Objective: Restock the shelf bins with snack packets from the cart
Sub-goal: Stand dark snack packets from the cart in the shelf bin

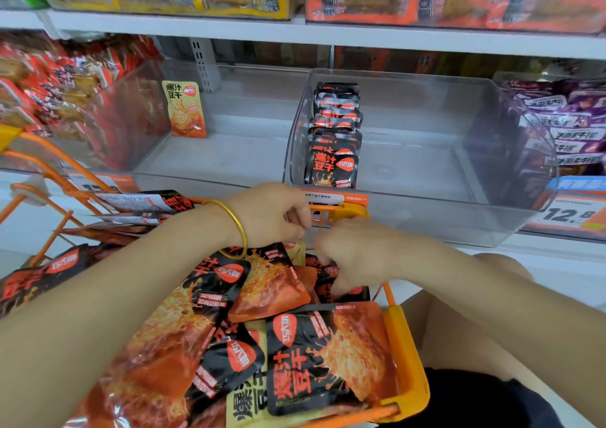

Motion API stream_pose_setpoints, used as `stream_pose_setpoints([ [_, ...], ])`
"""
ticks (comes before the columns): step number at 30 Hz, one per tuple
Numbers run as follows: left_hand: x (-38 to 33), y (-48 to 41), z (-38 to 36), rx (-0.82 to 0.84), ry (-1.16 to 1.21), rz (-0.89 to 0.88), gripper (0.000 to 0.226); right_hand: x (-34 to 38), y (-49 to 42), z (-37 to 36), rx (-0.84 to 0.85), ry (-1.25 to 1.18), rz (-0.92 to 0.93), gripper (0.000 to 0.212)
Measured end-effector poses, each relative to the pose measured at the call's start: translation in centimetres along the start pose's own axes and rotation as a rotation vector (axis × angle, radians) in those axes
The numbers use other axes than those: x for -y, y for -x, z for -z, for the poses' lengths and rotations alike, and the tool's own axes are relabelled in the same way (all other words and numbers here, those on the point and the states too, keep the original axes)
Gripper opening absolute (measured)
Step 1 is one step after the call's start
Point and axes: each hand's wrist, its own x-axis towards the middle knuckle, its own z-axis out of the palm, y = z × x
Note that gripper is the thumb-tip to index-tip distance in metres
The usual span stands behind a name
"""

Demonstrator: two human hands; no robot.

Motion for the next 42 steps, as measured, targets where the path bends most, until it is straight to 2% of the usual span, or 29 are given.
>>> stream_pose_setpoints([
  [4,-0.1,-0.2,-0.1,0.010,0.086,0.006,0.017,-0.7,0.4,1.3,-0.088,-0.282,-0.035,0.034],
  [7,-0.2,-0.2,-0.2,0.086,0.128,0.018,0.021,-1.4,1.1,2.1,-0.196,-0.413,-0.048,0.025],
  [11,-0.3,-0.4,-0.6,0.166,0.163,0.032,0.027,-2.8,2.7,3.0,-0.356,-0.646,-0.047,0.029],
  [14,-0.5,-0.6,-0.8,0.141,0.208,0.048,0.024,-3.6,3.3,3.3,-0.467,-0.796,-0.008,0.029],
  [16,-0.8,-0.7,-0.7,0.075,0.360,0.054,0.014,-4.0,3.2,3.2,-0.570,-0.878,-0.014,0.027],
  [19,-1.0,-1.0,-0.1,-0.046,0.545,0.073,0.018,-4.6,2.8,3.2,-0.723,-1.020,-0.065,0.018],
  [22,-1.1,-1.5,1.1,-0.192,0.555,0.071,0.018,-5.4,2.9,3.4,-0.646,-1.153,-0.084,0.016],
  [24,-1.2,-2.0,1.8,-0.299,0.519,0.054,0.019,-5.9,2.8,3.6,-0.591,-1.052,-0.102,0.018],
  [25,-1.3,-2.2,2.1,-0.357,0.527,0.038,0.020,-6.2,2.5,3.7,-0.627,-1.029,-0.116,0.016],
  [28,-1.5,-3.1,2.8,-0.600,0.611,0.012,0.022,-7.7,1.7,4.7,-0.906,-1.220,-0.165,0.019],
  [30,-1.3,-3.5,2.9,-0.699,0.524,0.021,0.021,-8.9,1.0,5.4,-1.077,-1.352,-0.214,0.018],
  [32,-0.8,-3.6,2.4,-0.645,0.375,0.018,0.021,-9.7,-0.3,5.3,-1.108,-1.280,-0.292,0.019],
  [34,-0.4,-3.3,1.6,-0.579,0.268,0.007,0.022,-10.0,-2.0,4.5,-1.005,-1.138,-0.348,0.023],
  [37,-0.2,-2.9,1.0,-0.573,0.188,-0.003,0.023,-10.1,-4.6,2.7,-0.795,-0.957,-0.423,0.028],
  [42,0.1,-2.6,0.9,-0.556,0.139,-0.002,0.020,-9.8,-7.0,1.6,-0.657,-0.592,-0.453,0.036],
])
